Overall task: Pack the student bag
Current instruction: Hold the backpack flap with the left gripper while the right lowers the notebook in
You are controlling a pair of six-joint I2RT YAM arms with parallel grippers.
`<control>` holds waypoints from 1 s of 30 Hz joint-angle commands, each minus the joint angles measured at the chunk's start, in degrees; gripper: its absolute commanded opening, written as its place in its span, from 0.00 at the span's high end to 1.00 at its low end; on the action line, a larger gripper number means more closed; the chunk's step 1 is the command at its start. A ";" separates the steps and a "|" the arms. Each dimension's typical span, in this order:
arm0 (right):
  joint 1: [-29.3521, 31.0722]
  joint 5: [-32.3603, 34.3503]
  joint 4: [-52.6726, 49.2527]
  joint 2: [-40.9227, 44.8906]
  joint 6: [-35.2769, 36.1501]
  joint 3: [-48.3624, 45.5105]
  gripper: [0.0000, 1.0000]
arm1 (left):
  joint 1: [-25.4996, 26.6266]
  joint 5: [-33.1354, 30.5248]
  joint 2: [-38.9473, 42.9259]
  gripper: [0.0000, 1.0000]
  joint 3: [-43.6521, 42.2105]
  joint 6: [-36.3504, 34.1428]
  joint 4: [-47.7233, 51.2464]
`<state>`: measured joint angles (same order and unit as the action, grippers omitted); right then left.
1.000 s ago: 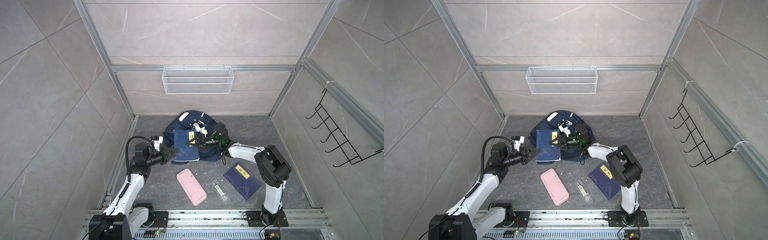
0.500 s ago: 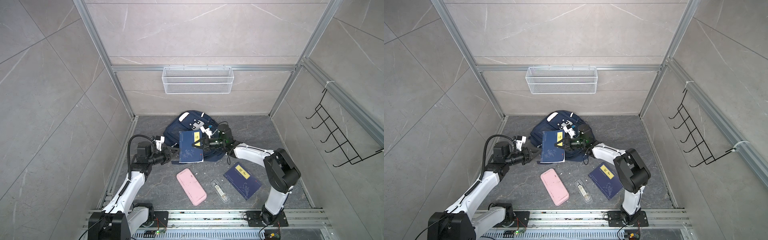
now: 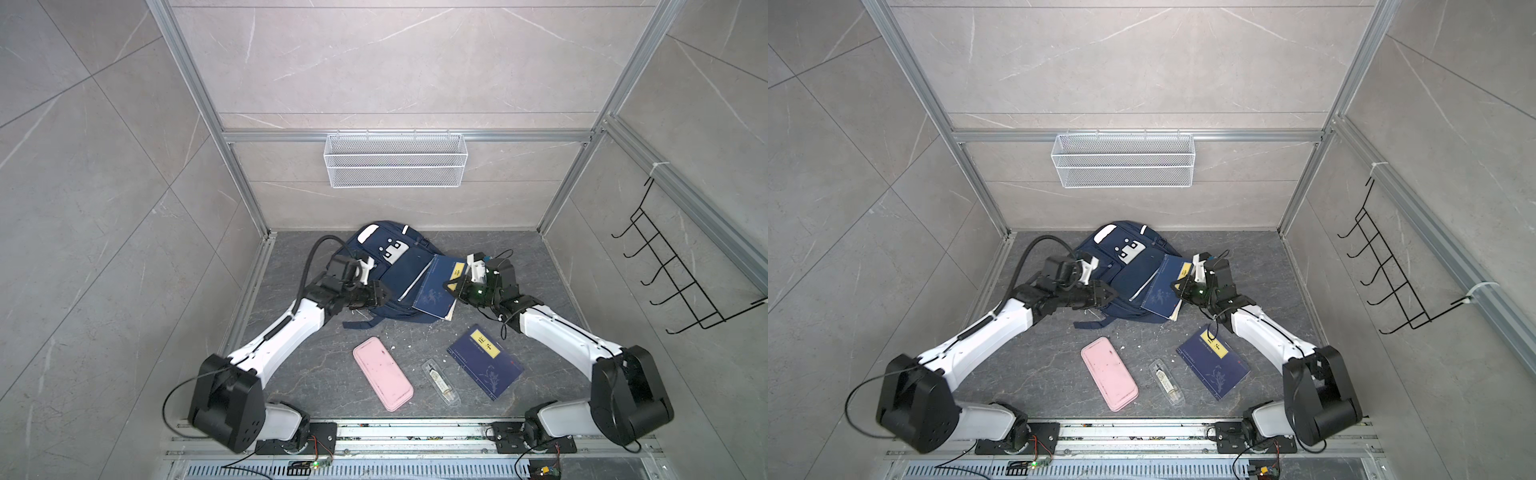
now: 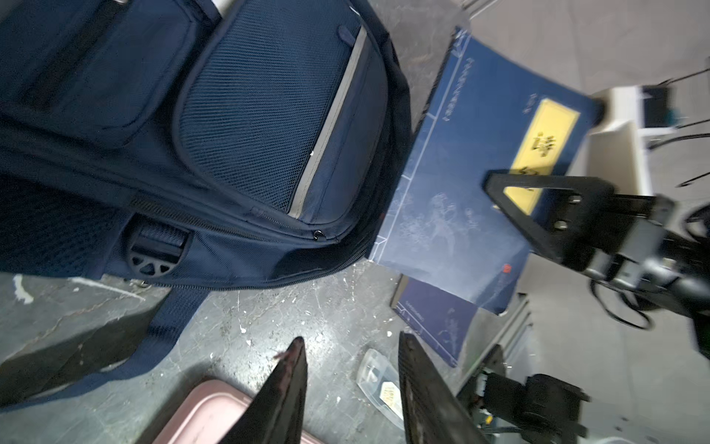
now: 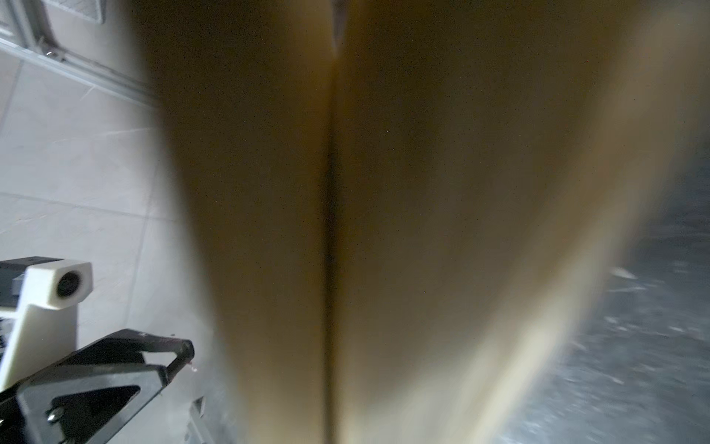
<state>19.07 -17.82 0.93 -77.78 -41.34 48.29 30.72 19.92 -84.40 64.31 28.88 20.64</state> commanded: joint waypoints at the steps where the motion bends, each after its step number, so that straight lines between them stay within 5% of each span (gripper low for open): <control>1: -0.67 15.09 -3.67 6.14 3.43 -1.73 1.00 | 4.91 -10.96 -8.01 0.57 8.80 -7.19 7.50; 6: -1.78 24.97 -6.11 11.96 2.99 -4.59 1.00 | 10.44 -20.29 -19.69 0.53 20.80 -10.19 12.21; 14: -3.09 24.55 -6.78 13.71 2.32 -5.00 1.00 | 14.74 -30.78 -34.30 0.53 39.65 -16.30 23.00; 23: -3.45 21.66 -5.17 13.37 1.52 -5.58 1.00 | 18.07 -41.59 -43.43 0.52 48.89 -20.85 28.65; 30: -3.43 20.22 -4.21 12.05 1.14 -5.67 1.00 | 18.68 -43.08 -45.75 0.52 49.88 -21.37 28.66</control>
<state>15.77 3.40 -6.17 -65.43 -39.44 42.87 49.23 -20.10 -129.93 112.33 9.39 47.40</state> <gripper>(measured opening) 0.106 0.476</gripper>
